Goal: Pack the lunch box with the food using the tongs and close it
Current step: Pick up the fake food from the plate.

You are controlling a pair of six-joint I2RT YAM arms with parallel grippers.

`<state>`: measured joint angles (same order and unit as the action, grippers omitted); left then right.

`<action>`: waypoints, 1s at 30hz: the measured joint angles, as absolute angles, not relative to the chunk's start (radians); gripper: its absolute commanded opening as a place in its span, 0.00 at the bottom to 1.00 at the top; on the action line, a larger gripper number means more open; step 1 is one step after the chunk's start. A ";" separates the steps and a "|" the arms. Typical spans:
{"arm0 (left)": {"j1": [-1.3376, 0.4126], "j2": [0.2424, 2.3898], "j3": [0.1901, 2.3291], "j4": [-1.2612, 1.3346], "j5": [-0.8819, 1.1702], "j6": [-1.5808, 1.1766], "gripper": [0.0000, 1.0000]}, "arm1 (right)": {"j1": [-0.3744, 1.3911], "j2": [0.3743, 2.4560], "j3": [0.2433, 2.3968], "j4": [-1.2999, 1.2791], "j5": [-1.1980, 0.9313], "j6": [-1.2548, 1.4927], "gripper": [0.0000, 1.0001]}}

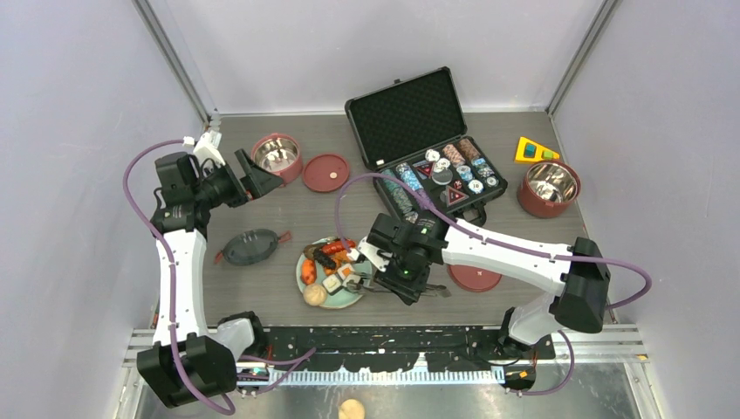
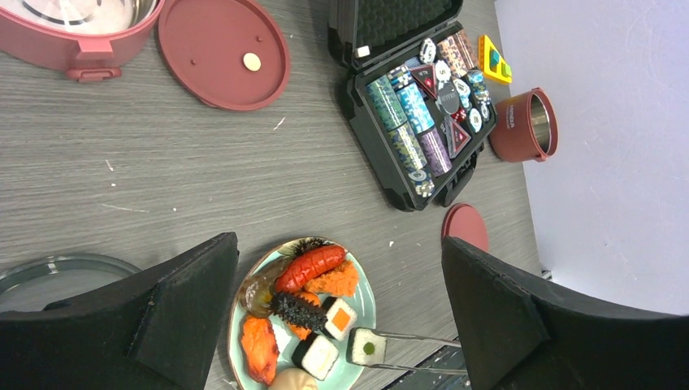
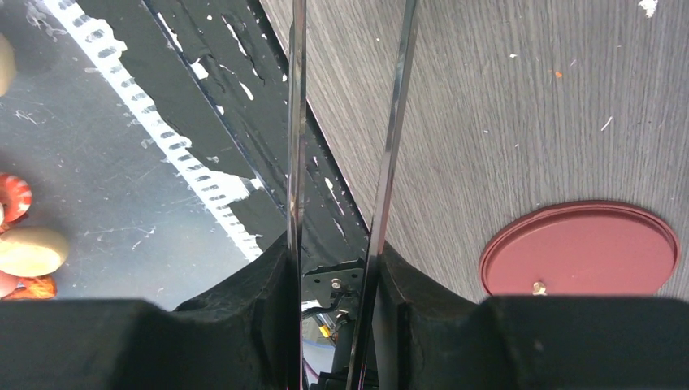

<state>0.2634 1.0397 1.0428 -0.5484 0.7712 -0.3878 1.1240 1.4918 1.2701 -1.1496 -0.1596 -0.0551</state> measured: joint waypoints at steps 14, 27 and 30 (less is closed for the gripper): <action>0.269 1.052 1.043 -0.527 0.782 -0.421 0.98 | 1.081 1.477 1.348 -1.182 -0.163 -0.107 0.01; 0.343 1.054 1.028 -0.482 0.796 -0.500 0.98 | 0.850 1.550 1.676 -1.140 -0.153 -0.177 0.00; 0.362 1.054 1.021 -0.469 0.797 -0.517 0.98 | 0.836 1.654 1.775 -1.104 -0.152 -0.182 0.00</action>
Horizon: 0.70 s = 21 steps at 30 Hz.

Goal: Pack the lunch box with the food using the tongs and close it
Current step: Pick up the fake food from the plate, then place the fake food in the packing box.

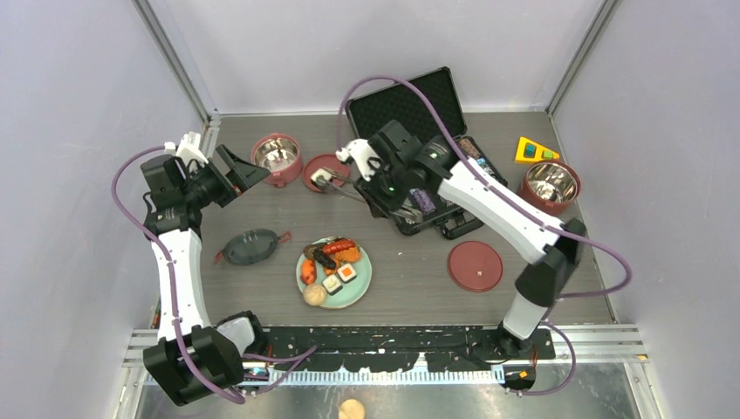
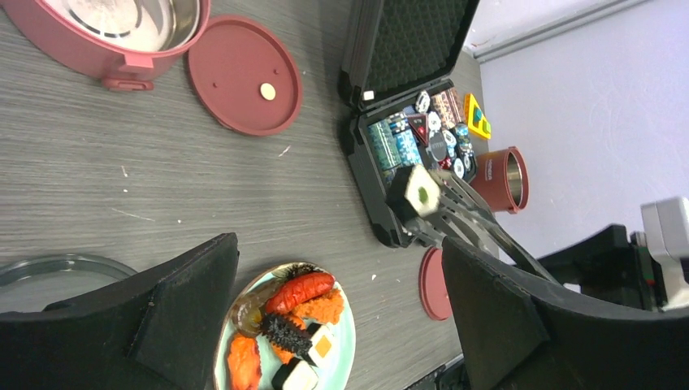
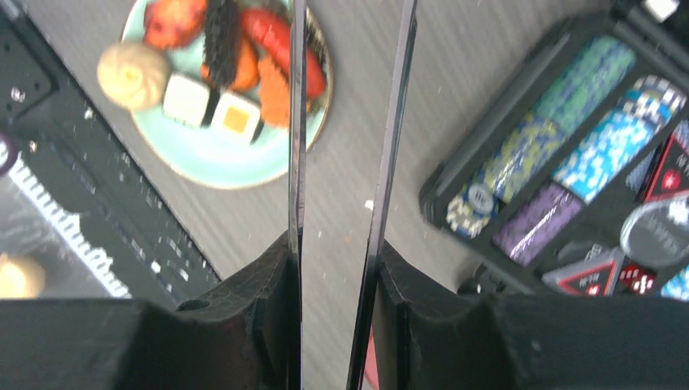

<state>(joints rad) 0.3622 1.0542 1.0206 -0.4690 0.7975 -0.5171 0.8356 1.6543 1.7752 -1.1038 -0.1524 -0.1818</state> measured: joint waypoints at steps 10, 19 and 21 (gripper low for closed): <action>0.410 1.049 1.007 -0.451 0.802 -0.533 0.98 | 0.821 2.034 2.103 -0.978 -0.152 -0.165 0.01; 0.452 1.039 0.987 -0.424 0.816 -0.561 0.98 | 0.816 2.311 2.387 -0.897 -0.128 -0.127 0.01; 0.459 1.035 0.982 -0.413 0.817 -0.568 0.98 | 0.815 2.357 2.426 -0.880 -0.125 -0.122 0.01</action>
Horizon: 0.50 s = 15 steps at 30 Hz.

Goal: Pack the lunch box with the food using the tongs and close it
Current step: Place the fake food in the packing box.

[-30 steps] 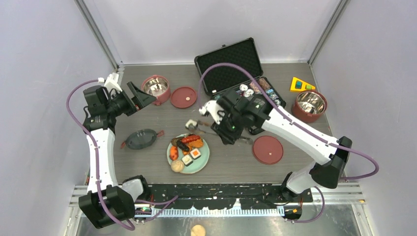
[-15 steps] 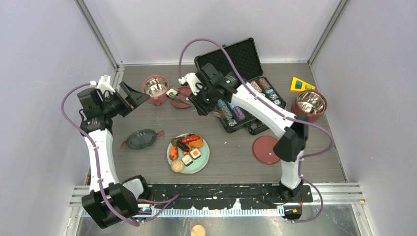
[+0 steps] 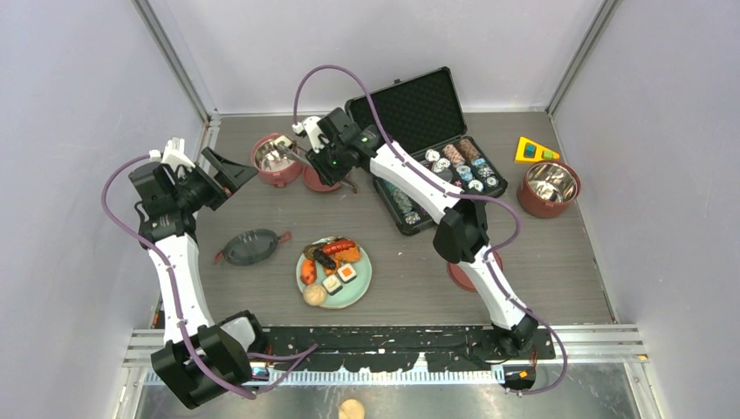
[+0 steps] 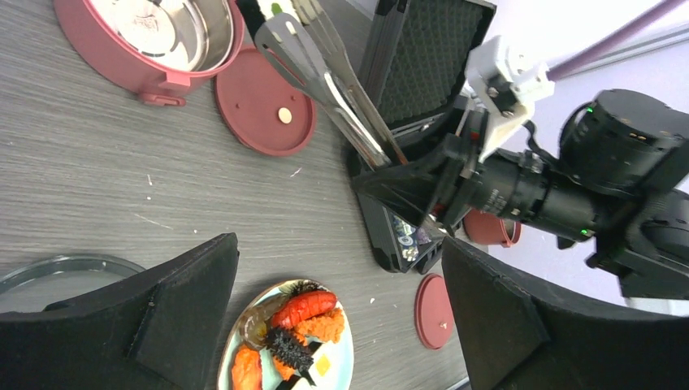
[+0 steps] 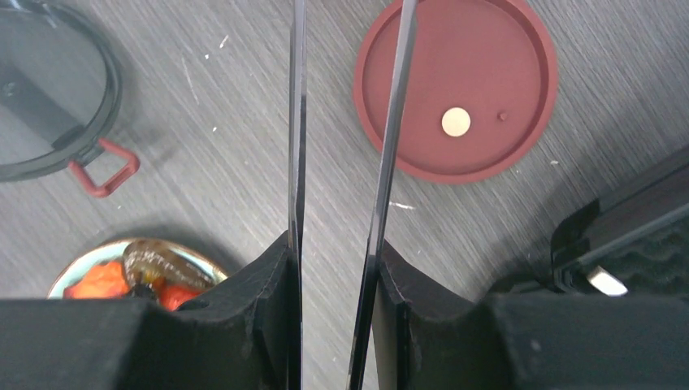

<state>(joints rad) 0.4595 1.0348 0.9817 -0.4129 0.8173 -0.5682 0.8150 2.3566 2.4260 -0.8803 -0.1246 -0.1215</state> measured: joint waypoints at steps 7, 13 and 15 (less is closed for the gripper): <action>0.478 1.022 0.969 -0.395 0.830 -0.579 0.98 | 0.813 2.445 2.461 -0.812 -0.114 -0.109 0.00; 0.483 1.022 0.960 -0.388 0.833 -0.593 0.98 | 0.813 2.517 2.521 -0.771 -0.106 -0.109 0.00; 0.485 1.022 0.959 -0.385 0.834 -0.595 0.98 | 0.813 2.532 2.529 -0.759 -0.105 -0.109 0.01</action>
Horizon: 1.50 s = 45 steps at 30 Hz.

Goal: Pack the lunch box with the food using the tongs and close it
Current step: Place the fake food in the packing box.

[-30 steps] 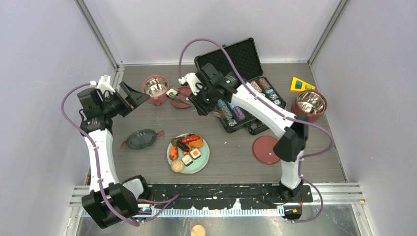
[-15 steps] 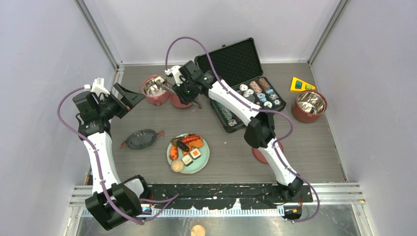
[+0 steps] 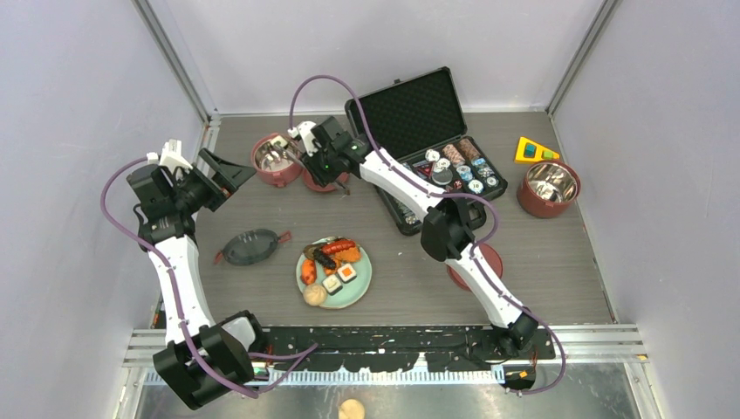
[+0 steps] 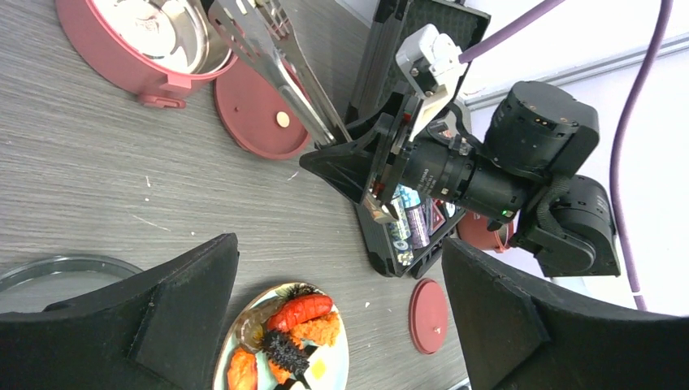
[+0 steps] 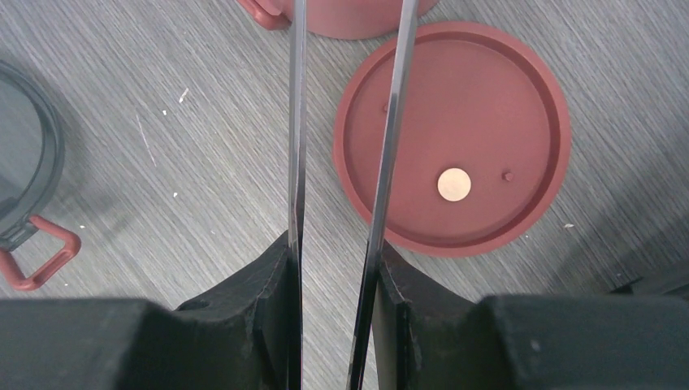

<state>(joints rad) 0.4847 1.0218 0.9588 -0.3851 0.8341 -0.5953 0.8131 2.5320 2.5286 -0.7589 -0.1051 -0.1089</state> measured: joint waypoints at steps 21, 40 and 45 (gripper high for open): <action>0.495 1.022 0.959 -0.369 0.843 -0.600 0.98 | 0.813 2.630 2.585 -0.688 -0.106 -0.089 0.15; 0.500 1.022 0.959 -0.362 0.857 -0.603 0.98 | 0.814 2.687 2.622 -0.659 -0.105 -0.078 0.42; 0.504 1.022 0.959 -0.361 0.858 -0.603 0.98 | 0.814 2.687 2.632 -0.651 -0.105 -0.075 0.50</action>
<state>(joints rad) 0.5041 1.0222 0.9588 -0.3611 0.8577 -0.6029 0.8143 2.6865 2.6320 -0.6514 -0.1047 -0.0750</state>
